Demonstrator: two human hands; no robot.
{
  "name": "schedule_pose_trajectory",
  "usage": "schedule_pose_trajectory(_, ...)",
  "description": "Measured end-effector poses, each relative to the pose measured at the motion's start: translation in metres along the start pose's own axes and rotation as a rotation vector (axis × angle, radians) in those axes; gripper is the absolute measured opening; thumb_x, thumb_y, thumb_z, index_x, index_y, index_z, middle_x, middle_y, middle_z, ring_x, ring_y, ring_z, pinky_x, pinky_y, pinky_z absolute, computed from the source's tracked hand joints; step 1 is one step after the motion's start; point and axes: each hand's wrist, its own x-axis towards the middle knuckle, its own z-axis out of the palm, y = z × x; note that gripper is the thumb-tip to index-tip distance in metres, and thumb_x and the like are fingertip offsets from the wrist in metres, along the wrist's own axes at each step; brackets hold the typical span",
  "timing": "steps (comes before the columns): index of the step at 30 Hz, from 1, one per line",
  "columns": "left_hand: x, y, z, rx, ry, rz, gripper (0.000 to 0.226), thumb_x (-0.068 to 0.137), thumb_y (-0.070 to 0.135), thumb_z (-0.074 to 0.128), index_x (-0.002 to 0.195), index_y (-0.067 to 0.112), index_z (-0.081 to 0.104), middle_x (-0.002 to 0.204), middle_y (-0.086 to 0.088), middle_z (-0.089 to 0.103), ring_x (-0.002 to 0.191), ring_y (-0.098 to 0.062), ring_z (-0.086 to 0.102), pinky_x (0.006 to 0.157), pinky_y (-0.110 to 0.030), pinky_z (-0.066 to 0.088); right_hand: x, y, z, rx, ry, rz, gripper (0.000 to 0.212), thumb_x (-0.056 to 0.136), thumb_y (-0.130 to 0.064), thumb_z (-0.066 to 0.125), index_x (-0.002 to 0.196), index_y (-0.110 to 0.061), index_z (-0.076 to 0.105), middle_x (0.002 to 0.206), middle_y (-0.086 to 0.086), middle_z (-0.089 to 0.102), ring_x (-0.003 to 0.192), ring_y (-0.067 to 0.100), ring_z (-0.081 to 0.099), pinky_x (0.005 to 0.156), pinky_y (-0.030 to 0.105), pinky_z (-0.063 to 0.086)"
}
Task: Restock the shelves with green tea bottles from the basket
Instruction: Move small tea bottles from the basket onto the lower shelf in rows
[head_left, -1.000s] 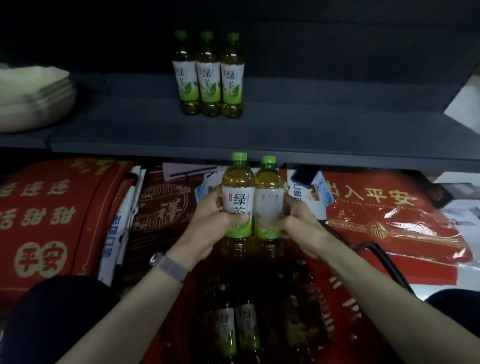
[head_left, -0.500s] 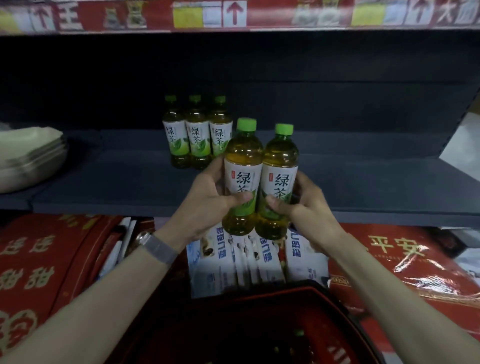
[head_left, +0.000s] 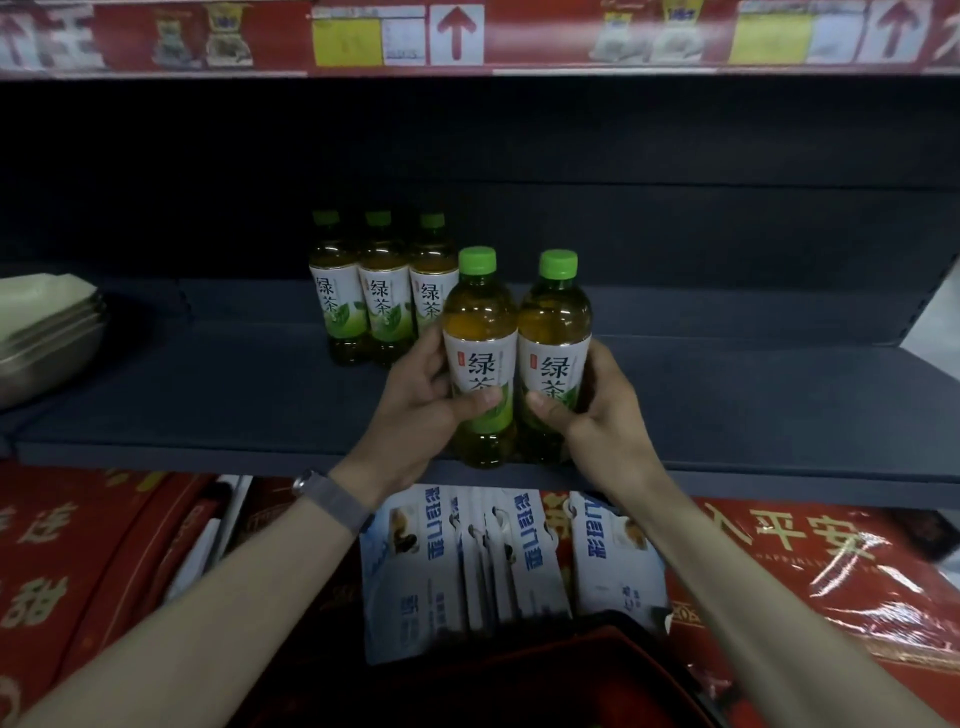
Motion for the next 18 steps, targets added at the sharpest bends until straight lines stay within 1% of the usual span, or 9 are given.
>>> schedule_pose_trajectory(4, 0.005, -0.007, -0.002, 0.003, -0.002, 0.011, 0.080, 0.084, -0.017, 0.073, 0.154, 0.010, 0.044, 0.138, -0.007, 0.068, 0.128, -0.021, 0.066, 0.103, -0.036, 0.057, 0.003, 0.006, 0.002, -0.010, 0.004, 0.006, 0.065, 0.091, -0.011, 0.081, 0.148, -0.019, 0.049, 0.129, -0.007, 0.069, 0.120, 0.003, 0.066, 0.102, 0.032, 0.057)
schedule_pose_trajectory(9, 0.011, -0.010, -0.002, -0.003, -0.039, 0.007, 0.081, 0.086, -0.017, 0.072, 0.155, 0.013, 0.043, 0.139, -0.001, 0.067, 0.129, -0.016, 0.064, 0.101, -0.030, 0.057, 0.006, 0.012, 0.000, -0.013, -0.014, 0.012, 0.067, 0.093, -0.020, 0.080, 0.151, -0.023, 0.047, 0.132, -0.008, 0.068, 0.123, 0.004, 0.064, 0.103, 0.033, 0.055)
schedule_pose_trajectory(11, 0.012, -0.011, -0.004, 0.002, -0.048, 0.006, 0.082, 0.086, -0.016, 0.072, 0.156, 0.014, 0.041, 0.141, 0.000, 0.066, 0.131, -0.015, 0.064, 0.102, -0.030, 0.057, 0.005, 0.013, 0.001, -0.006, -0.019, 0.019, 0.068, 0.093, -0.021, 0.080, 0.151, -0.024, 0.046, 0.132, -0.010, 0.068, 0.123, 0.002, 0.064, 0.102, 0.029, 0.055)
schedule_pose_trajectory(14, 0.012, -0.013, -0.006, 0.006, -0.070, 0.002, 0.084, 0.087, -0.012, 0.074, 0.158, 0.016, 0.038, 0.146, -0.002, 0.063, 0.135, -0.017, 0.060, 0.109, -0.036, 0.053, 0.004, 0.012, 0.002, -0.011, -0.025, 0.038, 0.069, 0.093, -0.022, 0.079, 0.152, -0.026, 0.045, 0.131, -0.013, 0.068, 0.120, -0.004, 0.064, 0.096, 0.020, 0.054)
schedule_pose_trajectory(16, 0.009, -0.014, -0.007, 0.027, -0.072, -0.004, 0.081, 0.088, -0.006, 0.077, 0.156, 0.017, 0.042, 0.147, 0.000, 0.063, 0.137, -0.015, 0.058, 0.113, -0.038, 0.050, 0.002, 0.012, 0.000, -0.027, -0.042, 0.070, 0.071, 0.092, -0.025, 0.082, 0.152, -0.029, 0.044, 0.130, -0.016, 0.067, 0.120, -0.003, 0.064, 0.096, 0.021, 0.053)
schedule_pose_trajectory(18, 0.004, -0.017, -0.008, 0.139, -0.035, -0.012, 0.071, 0.086, 0.006, 0.084, 0.148, 0.022, 0.053, 0.140, 0.008, 0.067, 0.133, -0.007, 0.060, 0.114, -0.036, 0.048, -0.002, 0.012, -0.002, -0.076, -0.059, 0.117, 0.079, 0.087, -0.027, 0.087, 0.151, -0.031, 0.043, 0.129, -0.019, 0.065, 0.119, -0.001, 0.063, 0.097, 0.021, 0.050)
